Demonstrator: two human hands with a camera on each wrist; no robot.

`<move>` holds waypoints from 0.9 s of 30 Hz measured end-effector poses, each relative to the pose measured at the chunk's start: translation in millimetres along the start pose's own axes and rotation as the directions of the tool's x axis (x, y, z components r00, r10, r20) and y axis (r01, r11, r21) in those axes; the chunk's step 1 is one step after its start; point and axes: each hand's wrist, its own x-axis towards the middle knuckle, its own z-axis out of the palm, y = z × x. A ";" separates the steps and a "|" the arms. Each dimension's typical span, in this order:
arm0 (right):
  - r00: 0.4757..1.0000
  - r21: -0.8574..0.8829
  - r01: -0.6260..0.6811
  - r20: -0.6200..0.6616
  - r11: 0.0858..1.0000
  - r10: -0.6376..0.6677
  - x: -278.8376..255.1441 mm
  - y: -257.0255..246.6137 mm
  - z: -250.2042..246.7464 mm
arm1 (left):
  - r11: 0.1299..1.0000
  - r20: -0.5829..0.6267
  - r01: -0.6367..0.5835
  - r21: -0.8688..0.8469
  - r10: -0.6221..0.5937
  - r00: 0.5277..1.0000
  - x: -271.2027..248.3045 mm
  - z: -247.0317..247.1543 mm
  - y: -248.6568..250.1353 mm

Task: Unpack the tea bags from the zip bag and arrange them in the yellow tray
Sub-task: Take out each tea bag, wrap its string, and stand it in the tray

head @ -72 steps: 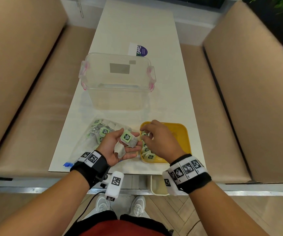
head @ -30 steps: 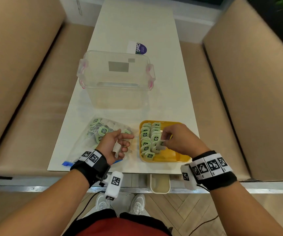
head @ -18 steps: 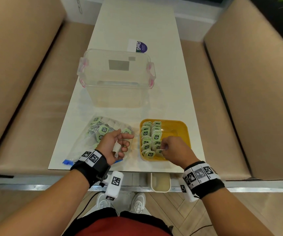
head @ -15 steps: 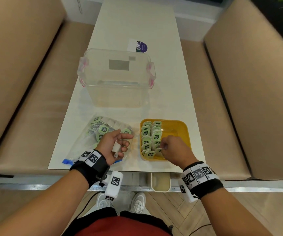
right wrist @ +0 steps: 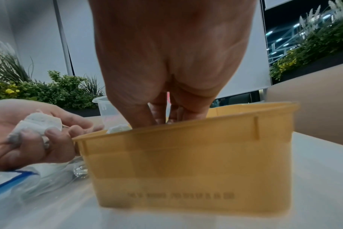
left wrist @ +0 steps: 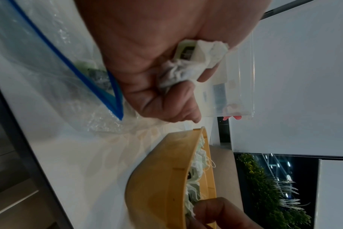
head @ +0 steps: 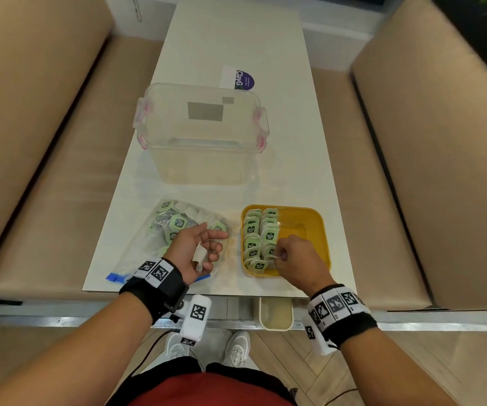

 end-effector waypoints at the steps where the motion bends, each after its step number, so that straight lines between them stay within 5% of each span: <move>1: 1.000 0.007 -0.004 -0.003 1.000 0.004 -0.6 0.9 1.3 | 1.000 0.000 0.000 0.000 0.000 1.000 -0.1 0.3 0.1; 20: 0.998 0.131 -0.065 -0.015 0.989 0.067 -1.4 12.8 -19.7 | 1.000 0.032 -0.022 0.007 0.021 0.999 -4.2 12.7 4.1; 27: 0.977 0.230 0.207 -0.105 0.951 -0.188 -13.7 -49.2 -27.6 | 0.997 0.025 -0.066 -0.050 0.067 0.997 -7.3 26.5 6.8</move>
